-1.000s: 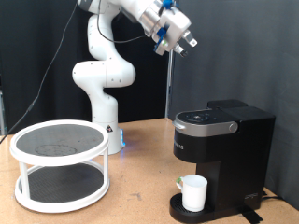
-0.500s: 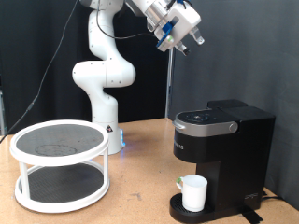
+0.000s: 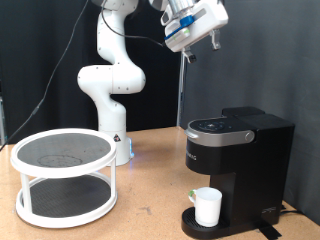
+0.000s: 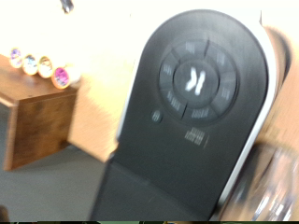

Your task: Make a cup of coffee with the keurig machine

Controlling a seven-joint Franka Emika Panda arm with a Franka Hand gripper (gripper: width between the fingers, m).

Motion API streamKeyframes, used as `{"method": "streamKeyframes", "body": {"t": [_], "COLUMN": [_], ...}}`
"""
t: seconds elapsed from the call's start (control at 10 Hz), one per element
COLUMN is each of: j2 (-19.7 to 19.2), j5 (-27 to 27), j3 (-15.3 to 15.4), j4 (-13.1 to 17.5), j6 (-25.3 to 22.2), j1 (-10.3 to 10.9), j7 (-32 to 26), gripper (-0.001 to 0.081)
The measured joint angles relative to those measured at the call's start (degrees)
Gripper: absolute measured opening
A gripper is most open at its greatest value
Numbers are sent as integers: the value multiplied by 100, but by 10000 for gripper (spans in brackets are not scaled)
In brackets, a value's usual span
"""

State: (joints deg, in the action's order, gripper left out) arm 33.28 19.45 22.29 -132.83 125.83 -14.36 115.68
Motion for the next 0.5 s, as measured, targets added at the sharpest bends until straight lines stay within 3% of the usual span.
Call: {"method": "streamKeyframes", "body": {"t": [0.2, 0.5], "j2": [-371, -968], "j5": [-84, 754], "j3": [-6, -141], "j4": [245, 467], "j6": [-565, -930], "j1": [3, 11], "j7": [-402, -397], "gripper": [734, 734]}}
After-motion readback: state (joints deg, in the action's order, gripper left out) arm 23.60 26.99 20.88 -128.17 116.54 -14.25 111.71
